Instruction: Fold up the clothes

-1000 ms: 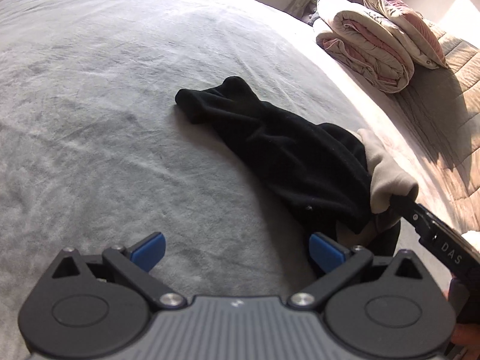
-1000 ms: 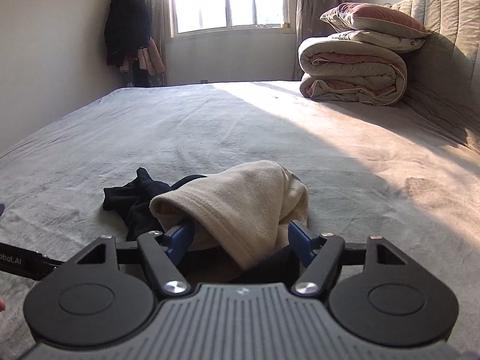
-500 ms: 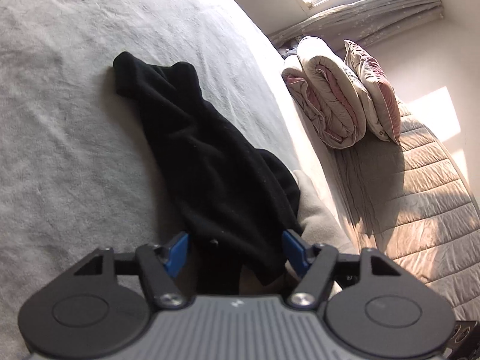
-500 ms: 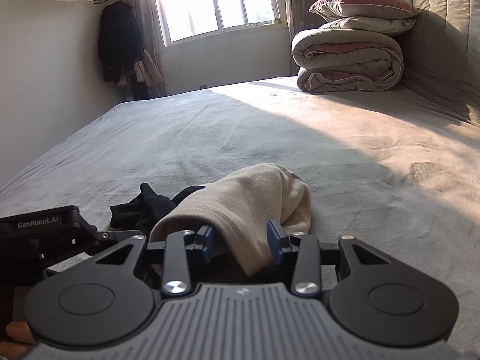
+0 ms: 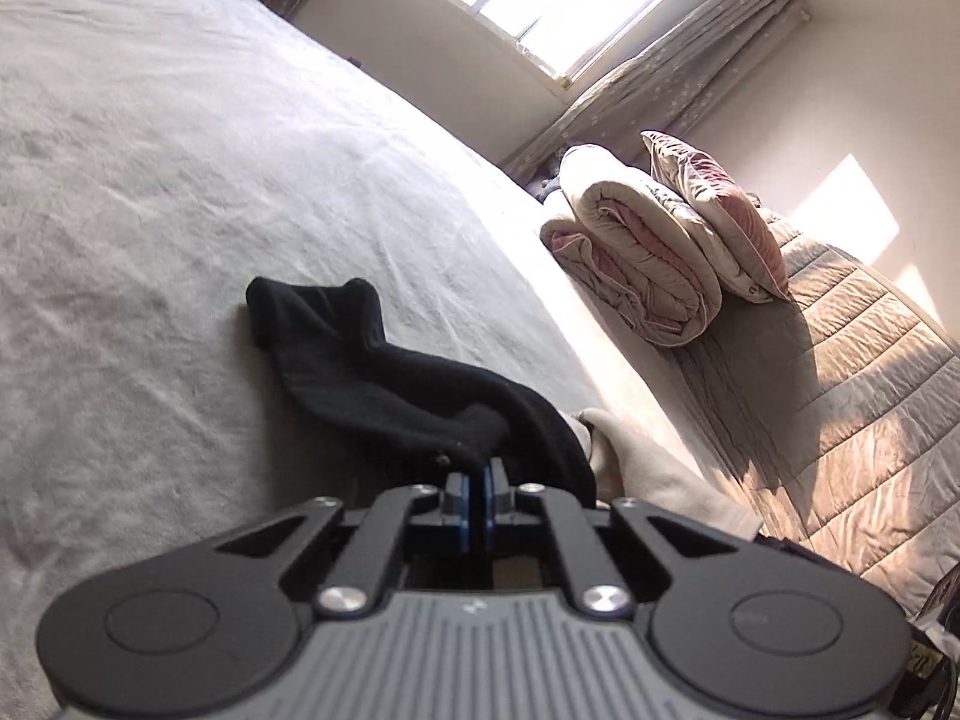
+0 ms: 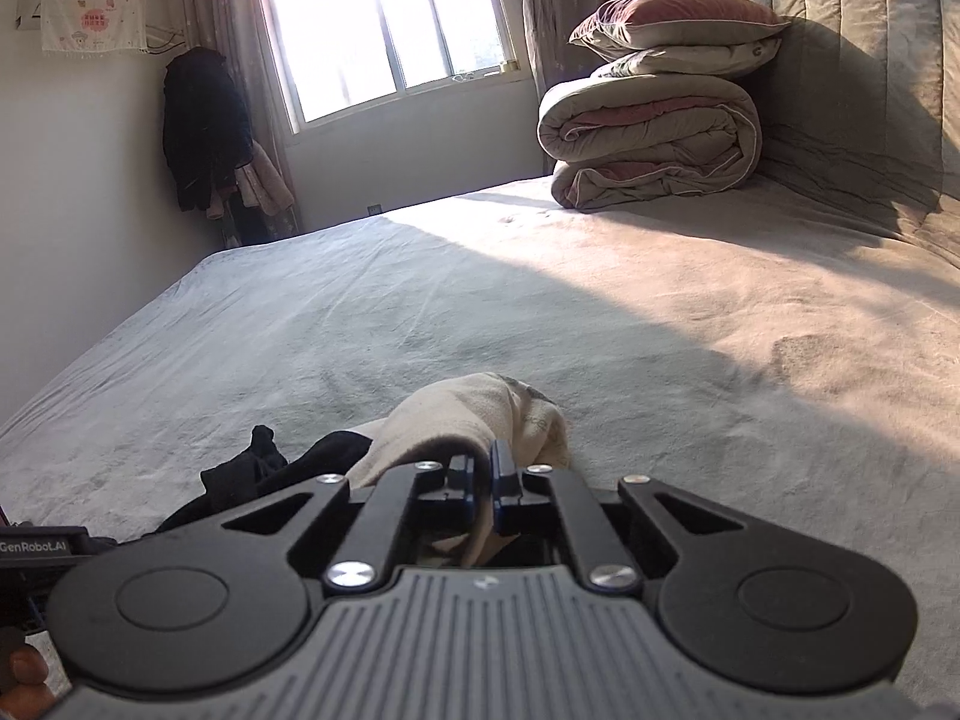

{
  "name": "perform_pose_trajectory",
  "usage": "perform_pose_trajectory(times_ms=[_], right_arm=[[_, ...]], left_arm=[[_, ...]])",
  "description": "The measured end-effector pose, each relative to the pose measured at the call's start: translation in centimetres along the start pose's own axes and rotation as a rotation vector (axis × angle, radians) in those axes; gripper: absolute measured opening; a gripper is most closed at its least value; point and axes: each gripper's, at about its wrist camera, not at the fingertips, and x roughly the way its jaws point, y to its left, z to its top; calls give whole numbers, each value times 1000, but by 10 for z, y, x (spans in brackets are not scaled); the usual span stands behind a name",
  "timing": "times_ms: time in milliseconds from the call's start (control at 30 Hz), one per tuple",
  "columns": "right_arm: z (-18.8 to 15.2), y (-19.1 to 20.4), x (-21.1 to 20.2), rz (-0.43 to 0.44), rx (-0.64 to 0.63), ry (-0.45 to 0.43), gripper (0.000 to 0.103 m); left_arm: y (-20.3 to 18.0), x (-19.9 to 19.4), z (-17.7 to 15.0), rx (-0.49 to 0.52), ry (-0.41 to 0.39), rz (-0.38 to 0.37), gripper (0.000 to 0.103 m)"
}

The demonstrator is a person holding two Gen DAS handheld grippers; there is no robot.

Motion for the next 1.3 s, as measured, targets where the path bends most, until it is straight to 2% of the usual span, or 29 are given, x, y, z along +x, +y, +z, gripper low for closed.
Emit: perform_pose_trajectory(times_ms=[267,400,533,700,933,1033,1167,1233,1300], right_arm=[[11,-23,-21,-41,68,-47,6],[14,-34,-27,-68,93,-57,6],[16,-49,-32,-117,106,-68,6],[17,-67,-38,-176,122,-78,6],[3,-76,-44,-194,69,-12,6],[-6,-75,-47,-194,16,21,6],[-18,-75,-53,-174,-33,65,6],[-22,-74,-56,-125,-34,94,6],[-25,-70,-62,-37,-38,127,6]], left_arm=[[1,-46,20,99,-153,41,4],[16,-57,27,64,-174,108,4],[26,-66,29,46,-140,123,4],[33,-86,14,111,-88,105,4],[42,-112,-12,218,17,62,4],[49,-115,-24,253,51,79,4],[60,-118,-34,288,75,111,4],[67,-120,-28,287,54,142,4],[73,-117,-15,283,22,178,4]])
